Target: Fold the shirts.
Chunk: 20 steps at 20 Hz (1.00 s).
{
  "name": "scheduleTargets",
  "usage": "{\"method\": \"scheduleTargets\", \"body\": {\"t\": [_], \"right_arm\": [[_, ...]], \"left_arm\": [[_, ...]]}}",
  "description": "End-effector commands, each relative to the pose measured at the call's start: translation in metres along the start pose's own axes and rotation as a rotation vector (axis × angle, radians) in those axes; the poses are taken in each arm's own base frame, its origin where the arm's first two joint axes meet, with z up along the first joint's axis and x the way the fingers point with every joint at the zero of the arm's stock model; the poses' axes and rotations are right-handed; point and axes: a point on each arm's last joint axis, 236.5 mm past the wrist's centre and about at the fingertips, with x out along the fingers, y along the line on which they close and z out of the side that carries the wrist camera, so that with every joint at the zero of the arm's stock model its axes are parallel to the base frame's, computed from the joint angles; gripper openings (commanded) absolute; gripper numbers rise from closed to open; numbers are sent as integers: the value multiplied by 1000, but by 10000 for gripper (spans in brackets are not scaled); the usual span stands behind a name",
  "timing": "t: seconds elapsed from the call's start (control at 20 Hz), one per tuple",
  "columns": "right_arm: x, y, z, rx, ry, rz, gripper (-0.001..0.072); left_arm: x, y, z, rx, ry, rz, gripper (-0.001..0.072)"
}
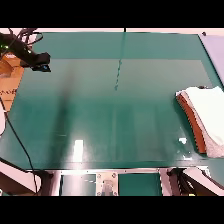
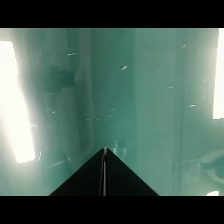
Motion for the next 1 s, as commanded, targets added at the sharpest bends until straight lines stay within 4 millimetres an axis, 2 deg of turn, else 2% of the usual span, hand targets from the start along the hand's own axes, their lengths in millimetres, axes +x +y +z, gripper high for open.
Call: {"method": "scheduleTargets", "body": {"t": [0.0,0.15,0.2,0.25,0.35,0.45,0.6,0.7,0.8,0.85,0.95], "right_arm": [[-33,62,-21,-155,24,111,84],[-45,92,-54,-264,81,116,77],[-44,103,-69,-320,101,125,17],[-40,113,-86,-399,124,132,18],[-27,139,-129,-577,151,177,17],[-5,150,-183,-728,185,223,18],[42,136,-270,-922,263,273,19],[74,124,-308,-1034,291,287,19],[94,121,-320,-1099,286,273,18],[100,120,-318,-1119,276,257,18],[103,118,-317,-1170,275,250,19]], "left_arm": [[-18,-20,3,15,-42,-57,22],[-46,-32,-3,34,-69,-60,22],[-53,-35,-9,36,-62,-60,22],[-62,-39,-15,43,-58,-63,22],[-77,-46,-24,38,-99,-65,22],[-78,-56,-49,15,-96,-92,22],[-49,-59,-117,-32,-28,-110,22],[-24,-60,-154,-67,-3,-132,22],[-5,-58,-177,-83,31,-141,22],[0,-57,-183,-77,50,-143,22],[3,-55,-185,-63,51,-141,23]]}}
